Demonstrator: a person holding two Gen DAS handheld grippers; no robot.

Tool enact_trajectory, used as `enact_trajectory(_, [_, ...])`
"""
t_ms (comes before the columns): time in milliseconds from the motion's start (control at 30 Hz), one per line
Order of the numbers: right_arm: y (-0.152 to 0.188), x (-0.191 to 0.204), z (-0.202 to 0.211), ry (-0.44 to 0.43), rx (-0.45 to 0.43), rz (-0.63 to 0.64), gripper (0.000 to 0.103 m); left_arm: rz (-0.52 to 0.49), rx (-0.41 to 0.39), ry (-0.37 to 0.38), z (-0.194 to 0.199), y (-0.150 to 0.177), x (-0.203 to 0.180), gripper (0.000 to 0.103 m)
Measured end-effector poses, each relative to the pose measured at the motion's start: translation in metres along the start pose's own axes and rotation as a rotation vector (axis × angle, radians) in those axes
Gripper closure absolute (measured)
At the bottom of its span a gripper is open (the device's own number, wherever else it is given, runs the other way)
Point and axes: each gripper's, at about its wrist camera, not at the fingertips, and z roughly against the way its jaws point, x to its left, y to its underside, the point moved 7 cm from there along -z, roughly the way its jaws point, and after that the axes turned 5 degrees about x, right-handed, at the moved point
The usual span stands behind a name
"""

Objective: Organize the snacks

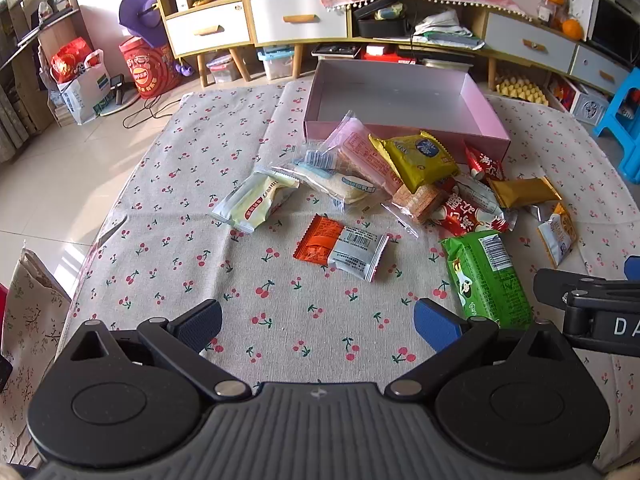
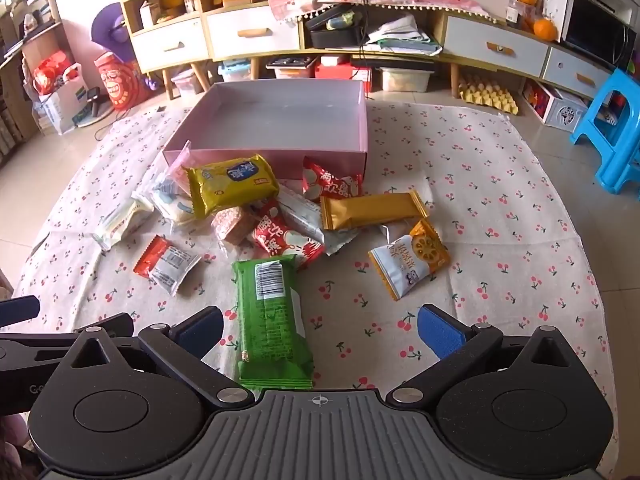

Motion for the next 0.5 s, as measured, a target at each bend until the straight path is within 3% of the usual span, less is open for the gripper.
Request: enact_trajectory(500, [0.0006,0.0008,-0.0004,0.000,0.002,0.004,0.000,-0.001,-0.008,-0.004,0.0004,0.0005,-0.0009,0.000])
